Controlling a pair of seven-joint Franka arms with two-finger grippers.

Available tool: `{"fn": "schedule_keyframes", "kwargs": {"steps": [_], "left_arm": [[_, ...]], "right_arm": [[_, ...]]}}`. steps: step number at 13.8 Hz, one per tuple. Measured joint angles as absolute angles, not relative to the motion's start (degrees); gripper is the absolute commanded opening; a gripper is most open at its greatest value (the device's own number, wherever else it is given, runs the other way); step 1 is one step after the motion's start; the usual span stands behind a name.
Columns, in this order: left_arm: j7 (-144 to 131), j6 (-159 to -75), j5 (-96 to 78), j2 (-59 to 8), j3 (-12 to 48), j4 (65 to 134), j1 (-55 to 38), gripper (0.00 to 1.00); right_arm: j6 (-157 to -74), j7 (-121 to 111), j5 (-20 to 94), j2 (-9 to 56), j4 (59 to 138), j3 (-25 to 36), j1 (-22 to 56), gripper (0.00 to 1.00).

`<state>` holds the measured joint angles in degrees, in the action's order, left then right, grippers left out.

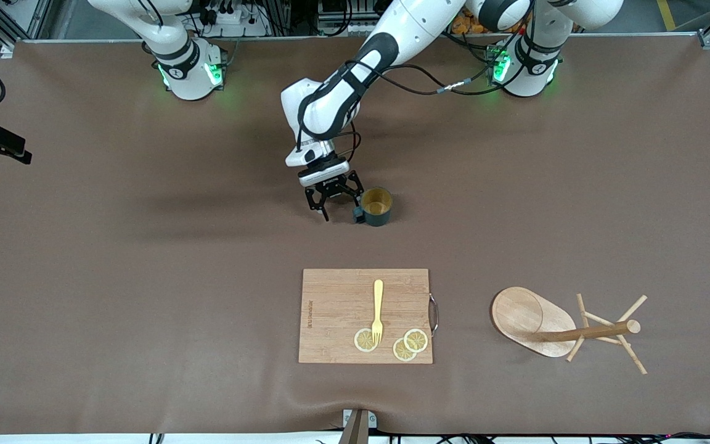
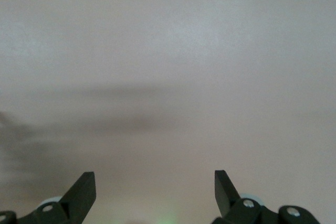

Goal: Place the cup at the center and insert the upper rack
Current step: 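Lower the left gripper and grasp the teal mug by its handle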

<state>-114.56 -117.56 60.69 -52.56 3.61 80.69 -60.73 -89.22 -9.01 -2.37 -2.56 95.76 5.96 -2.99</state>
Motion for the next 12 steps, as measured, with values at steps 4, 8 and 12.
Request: {"fn": "schedule_keyframes", "kwargs": {"steps": [4, 8, 12], "left_arm": [[-116.9, -117.5, 60.7, -52.7, 3.5, 80.7, -60.7, 0.00], [-117.4, -117.0, 60.7, -52.7, 3.5, 80.6, -60.7, 0.00], [-118.5, -117.0, 60.7, -52.6, 3.5, 79.6, -60.7, 0.00]], "right_arm": [[-89.2, -9.0, -2.4, -2.4, 95.8, 6.0, -3.1, 1.00], [-89.2, -9.0, -2.4, -2.4, 95.8, 6.0, -3.2, 1.00], [-89.2, -9.0, -2.4, -2.4, 95.8, 6.0, -3.2, 1.00]]}}
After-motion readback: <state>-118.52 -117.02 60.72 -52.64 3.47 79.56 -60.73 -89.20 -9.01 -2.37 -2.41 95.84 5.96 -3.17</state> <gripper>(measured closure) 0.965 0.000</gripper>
